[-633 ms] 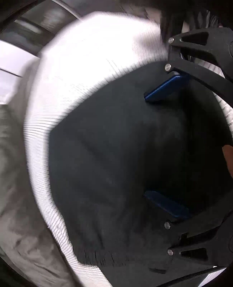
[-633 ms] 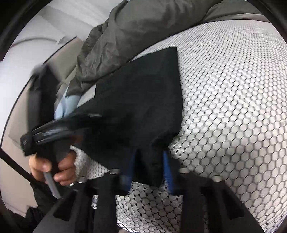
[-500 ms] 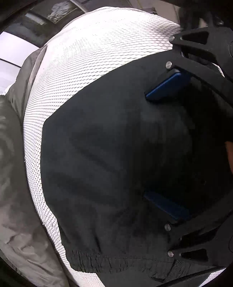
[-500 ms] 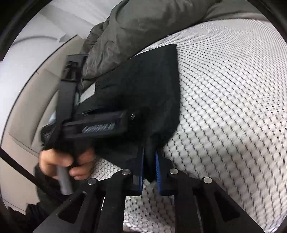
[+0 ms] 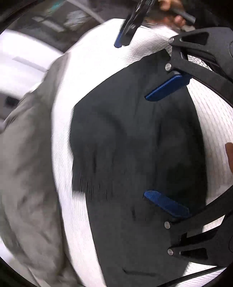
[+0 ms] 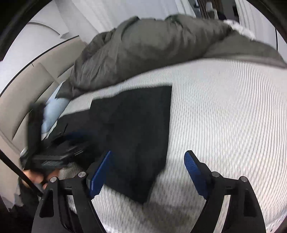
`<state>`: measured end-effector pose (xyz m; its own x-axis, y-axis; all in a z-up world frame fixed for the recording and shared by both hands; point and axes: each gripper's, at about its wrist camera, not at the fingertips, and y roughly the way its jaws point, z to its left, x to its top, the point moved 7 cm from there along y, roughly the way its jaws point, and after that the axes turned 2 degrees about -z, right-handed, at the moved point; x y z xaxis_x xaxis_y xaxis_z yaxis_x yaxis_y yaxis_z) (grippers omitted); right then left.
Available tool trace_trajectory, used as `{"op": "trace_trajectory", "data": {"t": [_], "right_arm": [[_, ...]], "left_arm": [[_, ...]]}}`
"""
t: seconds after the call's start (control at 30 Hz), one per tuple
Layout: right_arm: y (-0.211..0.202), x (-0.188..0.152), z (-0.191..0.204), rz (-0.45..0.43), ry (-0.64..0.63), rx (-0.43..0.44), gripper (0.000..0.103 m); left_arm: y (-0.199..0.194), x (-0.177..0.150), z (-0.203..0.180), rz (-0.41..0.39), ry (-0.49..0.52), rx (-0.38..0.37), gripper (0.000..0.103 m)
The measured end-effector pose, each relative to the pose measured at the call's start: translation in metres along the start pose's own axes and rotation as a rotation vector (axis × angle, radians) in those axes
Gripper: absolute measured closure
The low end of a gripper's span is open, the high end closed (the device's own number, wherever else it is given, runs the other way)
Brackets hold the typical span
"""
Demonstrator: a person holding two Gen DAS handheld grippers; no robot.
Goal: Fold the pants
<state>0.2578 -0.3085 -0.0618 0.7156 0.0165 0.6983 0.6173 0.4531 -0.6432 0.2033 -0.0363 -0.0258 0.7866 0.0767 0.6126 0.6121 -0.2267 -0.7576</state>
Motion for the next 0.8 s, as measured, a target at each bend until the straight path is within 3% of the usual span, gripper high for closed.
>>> {"op": "trace_trajectory", "data": {"t": [0.07,0.13,0.2,0.27,0.33,0.43,0.6,0.7,0.77,0.8], "right_arm": [[0.010,0.001,-0.004,-0.051,0.040,0.049,0.020],[0.025,-0.010,-0.006,-0.013,0.080,0.069,0.020],[0.042,-0.023,0.003,0.057,0.000,0.052,0.020],[0.055,-0.031,0.011,0.102,-0.079,-0.013,0.020],[0.063,-0.034,0.019,0.124,-0.090,-0.026,0.020],[0.072,-0.031,0.025,0.128,-0.104,-0.056,0.019],[0.070,-0.038,0.017,0.141,-0.096,-0.057,0.019],[0.069,-0.041,0.014,0.147,-0.092,-0.053,0.019],[0.068,-0.042,0.014,0.146,-0.092,-0.055,0.019],[0.068,-0.042,0.015,0.144,-0.093,-0.057,0.019]], "left_arm": [[-0.018,-0.005,0.045,-0.036,-0.100,0.051,0.007],[-0.021,-0.006,0.081,-0.049,-0.168,0.075,0.012],[-0.019,-0.013,0.104,-0.027,-0.232,0.056,0.017],[-0.013,-0.020,0.112,0.010,-0.277,-0.001,0.032],[-0.007,-0.020,0.105,0.033,-0.275,-0.046,0.035],[0.000,-0.019,0.088,0.037,-0.182,-0.011,0.046],[0.022,-0.029,0.069,0.083,-0.146,-0.009,0.048],[0.020,-0.032,0.065,0.058,-0.151,0.011,0.049],[0.014,-0.033,0.060,0.033,-0.146,-0.009,0.071],[0.011,-0.033,0.059,0.025,-0.140,0.003,0.074]]}}
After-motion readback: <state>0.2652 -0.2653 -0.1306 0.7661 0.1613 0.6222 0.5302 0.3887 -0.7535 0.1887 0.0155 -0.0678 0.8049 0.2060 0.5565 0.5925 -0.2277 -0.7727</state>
